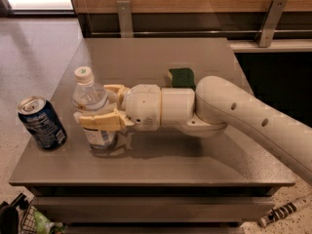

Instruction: Move blue plastic bottle near pepsi can

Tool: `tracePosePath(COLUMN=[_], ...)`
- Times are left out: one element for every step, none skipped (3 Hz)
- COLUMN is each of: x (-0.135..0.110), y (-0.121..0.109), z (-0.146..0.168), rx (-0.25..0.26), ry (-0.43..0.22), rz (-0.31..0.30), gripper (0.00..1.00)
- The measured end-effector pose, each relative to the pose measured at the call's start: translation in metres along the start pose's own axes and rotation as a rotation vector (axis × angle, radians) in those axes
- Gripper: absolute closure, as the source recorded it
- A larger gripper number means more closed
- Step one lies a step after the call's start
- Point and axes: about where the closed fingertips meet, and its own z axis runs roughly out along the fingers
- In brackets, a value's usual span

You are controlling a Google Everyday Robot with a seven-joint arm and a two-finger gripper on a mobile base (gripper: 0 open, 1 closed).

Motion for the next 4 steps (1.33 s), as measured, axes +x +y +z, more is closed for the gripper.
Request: tracePosePath(x=[0.0029,0.0009,0.0009,0.0000], y=[0.0012,0.0012,0.0012,0.0031], z=[0.0040,0.0040,0.0041,0.0066], rx=[-0.029,-0.029,-0.029,-0.035], ry=[-0.002,-0.002,-0.002,-0.002], rz=[0.002,0.002,0.002,0.000], gripper=[1.00,0.84,0.60,0.28])
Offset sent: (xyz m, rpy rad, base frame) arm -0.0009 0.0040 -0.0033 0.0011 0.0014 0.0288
